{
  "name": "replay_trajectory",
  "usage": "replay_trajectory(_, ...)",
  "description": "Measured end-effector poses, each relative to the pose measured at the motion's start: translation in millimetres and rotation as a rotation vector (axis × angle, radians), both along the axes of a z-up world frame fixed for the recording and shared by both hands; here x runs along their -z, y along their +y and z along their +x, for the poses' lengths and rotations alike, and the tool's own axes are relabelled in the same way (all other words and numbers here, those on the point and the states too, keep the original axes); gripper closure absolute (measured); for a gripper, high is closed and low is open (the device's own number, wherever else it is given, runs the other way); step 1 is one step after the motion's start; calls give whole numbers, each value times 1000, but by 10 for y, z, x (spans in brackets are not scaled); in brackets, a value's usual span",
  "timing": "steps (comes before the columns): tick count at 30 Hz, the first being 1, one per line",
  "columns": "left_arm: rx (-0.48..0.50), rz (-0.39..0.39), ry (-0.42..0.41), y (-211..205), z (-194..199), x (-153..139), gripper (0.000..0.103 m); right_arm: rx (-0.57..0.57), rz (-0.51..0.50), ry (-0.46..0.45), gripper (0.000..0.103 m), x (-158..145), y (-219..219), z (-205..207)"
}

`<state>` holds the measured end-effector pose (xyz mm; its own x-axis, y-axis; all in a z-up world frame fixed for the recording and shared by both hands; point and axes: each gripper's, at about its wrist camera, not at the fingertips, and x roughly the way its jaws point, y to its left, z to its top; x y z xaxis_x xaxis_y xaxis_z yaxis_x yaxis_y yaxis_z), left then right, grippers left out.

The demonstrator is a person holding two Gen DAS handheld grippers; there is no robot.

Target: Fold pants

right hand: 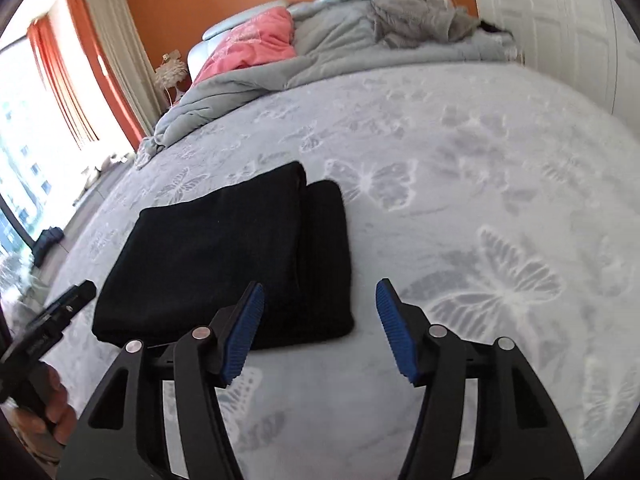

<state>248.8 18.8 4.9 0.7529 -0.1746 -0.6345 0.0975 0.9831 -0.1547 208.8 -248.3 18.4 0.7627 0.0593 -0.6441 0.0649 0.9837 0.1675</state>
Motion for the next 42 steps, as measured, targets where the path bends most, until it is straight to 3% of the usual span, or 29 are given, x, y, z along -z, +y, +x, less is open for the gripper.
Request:
replay_trajectory(3,17,-35,32,-4,-265,-204,30,-8,102,3,41,-198,-63,-346)
replay_trajectory(7,16,22,-27,-71,-820,-484,29,25,25,-9,38,-360,84,-777)
replay_trajectory(10,13,44,-32,-69,-1211,-587,28,9,46,2,38,-356,203,-1081)
replay_trajectory(13,-13,45,-40,-1,-1549,-567,28,25,-36,2,38,-331,367,-1359)
replay_trajectory(16,-38,39,-20,96,-1776,-468,28,11,22,23,38,-240,432,-1579)
replay_trajectory(19,-81,5,-9,194,-1925,-294,28,36,-49,-5,38,-91,513,-1767)
replay_trajectory(21,-111,15,-3,232,-1972,-154,28,44,-59,24,38,49,493,-1779)
replay_trajectory(25,-135,-40,55,327,-1957,69,28,74,-56,68,38,223,392,-1826)
replay_trajectory(29,-147,4,13,314,-1975,42,28,64,-49,58,38,204,377,-1854)
replay_trajectory(35,-159,18,45,297,-1936,111,28,37,-42,69,36,215,526,-1773)
replay_trajectory(40,-153,25,48,295,-1905,123,28,15,-121,48,33,210,756,-1697)
replay_trajectory(42,-145,33,57,289,-1882,121,28,-3,-107,45,32,205,805,-1675)
